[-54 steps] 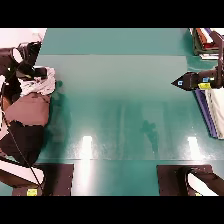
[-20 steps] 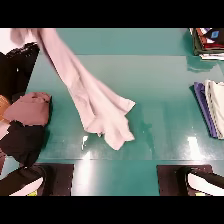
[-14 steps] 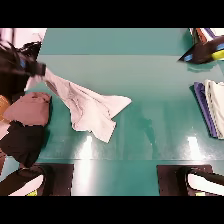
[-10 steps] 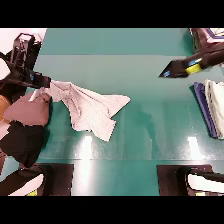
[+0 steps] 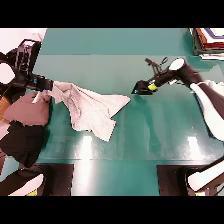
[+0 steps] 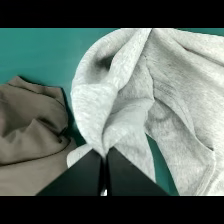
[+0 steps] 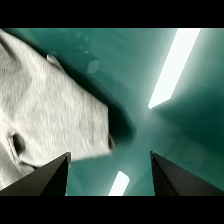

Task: Fold the shirts.

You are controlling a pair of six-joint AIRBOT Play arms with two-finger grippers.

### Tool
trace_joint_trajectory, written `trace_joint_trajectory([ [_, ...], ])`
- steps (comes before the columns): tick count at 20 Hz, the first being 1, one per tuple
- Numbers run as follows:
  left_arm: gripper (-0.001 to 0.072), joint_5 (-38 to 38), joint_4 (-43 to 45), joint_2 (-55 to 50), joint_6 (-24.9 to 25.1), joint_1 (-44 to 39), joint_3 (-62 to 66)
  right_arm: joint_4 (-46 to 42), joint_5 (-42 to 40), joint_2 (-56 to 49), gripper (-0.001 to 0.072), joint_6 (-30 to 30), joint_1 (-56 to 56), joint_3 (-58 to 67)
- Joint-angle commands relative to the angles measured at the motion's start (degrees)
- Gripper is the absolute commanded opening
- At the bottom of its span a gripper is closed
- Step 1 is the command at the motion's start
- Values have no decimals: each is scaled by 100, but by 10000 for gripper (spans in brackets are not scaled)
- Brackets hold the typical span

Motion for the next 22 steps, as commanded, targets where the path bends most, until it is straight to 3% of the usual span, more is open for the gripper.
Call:
trace_joint_trajectory([
  [1,20,111,-74,0,2,4,-11,199,177,-761,577,-11,321,619],
  [4,20,116,-74,0,2,4,-11,199,437,-1123,572,-13,636,1152],
  [5,20,111,-76,0,2,4,-11,197,385,-1150,503,-13,715,1263],
  [6,20,109,-87,0,2,4,-11,195,251,-1145,375,-17,791,1351],
  [8,20,109,-157,0,2,4,-11,201,76,-1145,254,-35,885,1561],
  [9,20,103,-192,2,2,4,-11,199,50,-1145,113,-61,896,1674],
  [10,20,103,-229,9,2,4,-11,195,55,-1145,17,-76,909,1784],
  [15,20,76,-20,382,70,4,820,-295,164,-428,15,-94,570,2592],
  [18,20,120,-85,693,120,4,2240,-601,57,675,15,-96,133,2868],
  [22,20,197,-946,892,479,4,4052,-616,-247,2457,15,-101,-422,2317],
])
